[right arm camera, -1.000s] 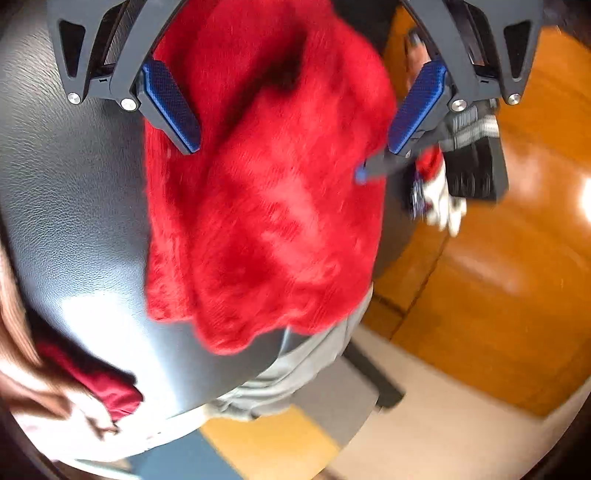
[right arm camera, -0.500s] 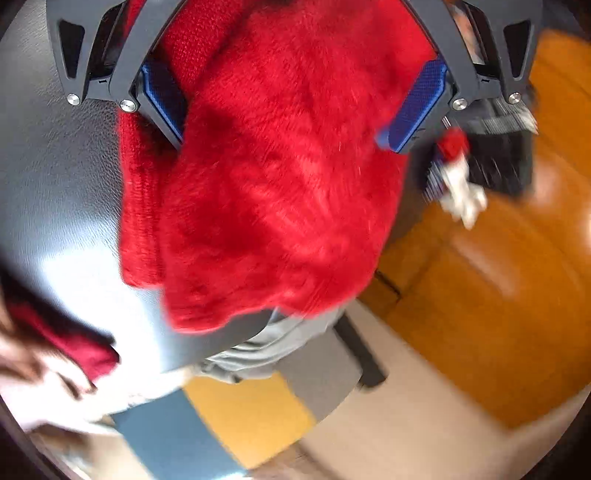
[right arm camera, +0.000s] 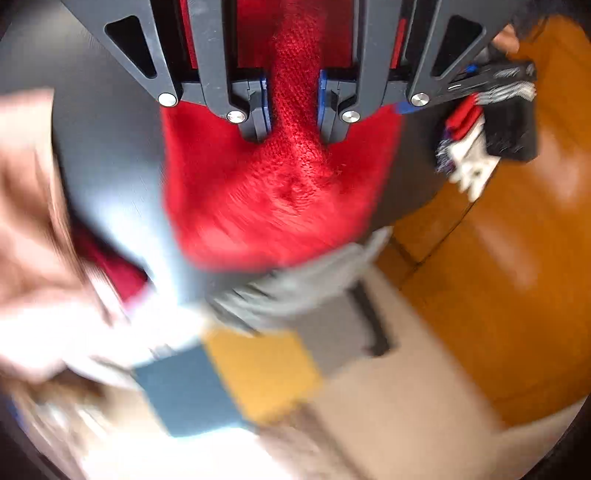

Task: Fold clothes

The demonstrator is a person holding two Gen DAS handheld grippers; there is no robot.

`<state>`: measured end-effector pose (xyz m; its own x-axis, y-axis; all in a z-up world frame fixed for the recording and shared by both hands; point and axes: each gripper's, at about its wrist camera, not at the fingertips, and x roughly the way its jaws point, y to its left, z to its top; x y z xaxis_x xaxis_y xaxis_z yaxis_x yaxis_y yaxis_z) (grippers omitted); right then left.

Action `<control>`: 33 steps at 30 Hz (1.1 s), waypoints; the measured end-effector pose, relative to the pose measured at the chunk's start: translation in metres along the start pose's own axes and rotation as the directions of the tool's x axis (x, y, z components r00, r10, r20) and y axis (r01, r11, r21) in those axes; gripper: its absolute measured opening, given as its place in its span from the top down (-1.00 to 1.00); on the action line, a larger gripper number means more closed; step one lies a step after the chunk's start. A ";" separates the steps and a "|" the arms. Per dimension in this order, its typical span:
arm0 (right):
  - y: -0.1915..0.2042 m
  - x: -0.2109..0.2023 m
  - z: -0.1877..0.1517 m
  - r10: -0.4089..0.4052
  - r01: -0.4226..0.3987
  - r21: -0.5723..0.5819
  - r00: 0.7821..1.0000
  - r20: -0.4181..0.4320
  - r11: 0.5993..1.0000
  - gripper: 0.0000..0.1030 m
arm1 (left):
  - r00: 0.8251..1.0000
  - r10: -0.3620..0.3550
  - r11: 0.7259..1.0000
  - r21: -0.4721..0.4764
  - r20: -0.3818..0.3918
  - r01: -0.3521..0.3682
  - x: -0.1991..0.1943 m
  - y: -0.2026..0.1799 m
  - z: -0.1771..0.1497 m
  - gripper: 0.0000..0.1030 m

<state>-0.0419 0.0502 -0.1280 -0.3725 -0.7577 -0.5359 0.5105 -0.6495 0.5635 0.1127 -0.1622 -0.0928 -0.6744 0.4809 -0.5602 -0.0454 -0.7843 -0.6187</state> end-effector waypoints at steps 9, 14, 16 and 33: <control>-0.048 0.003 -0.029 0.014 -0.019 0.155 0.999 0.033 0.988 0.66 | 0.996 0.056 0.994 0.094 0.064 -0.062 -0.007 -0.023 0.028 0.09; -0.035 -0.017 -0.020 -0.070 0.069 0.060 0.997 0.031 0.996 0.44 | 0.992 0.099 0.988 0.112 0.081 -0.108 0.015 -0.025 0.078 0.08; -0.025 -0.035 -0.012 -0.152 0.154 -0.018 0.986 0.067 0.988 0.11 | 0.990 0.135 0.979 0.150 0.050 -0.141 0.037 -0.027 0.091 0.08; -0.019 -0.019 -0.045 -0.209 0.233 -0.286 0.971 0.113 0.929 0.20 | 0.971 0.235 0.913 0.354 -0.053 -0.201 0.140 -0.059 0.080 0.11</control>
<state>-0.0100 0.0797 -0.1569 -0.5559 -0.6073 -0.5676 0.6095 -0.7621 0.2184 -0.0384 -0.0802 -0.0910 -0.6261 0.3037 -0.7181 -0.1668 -0.9519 -0.2571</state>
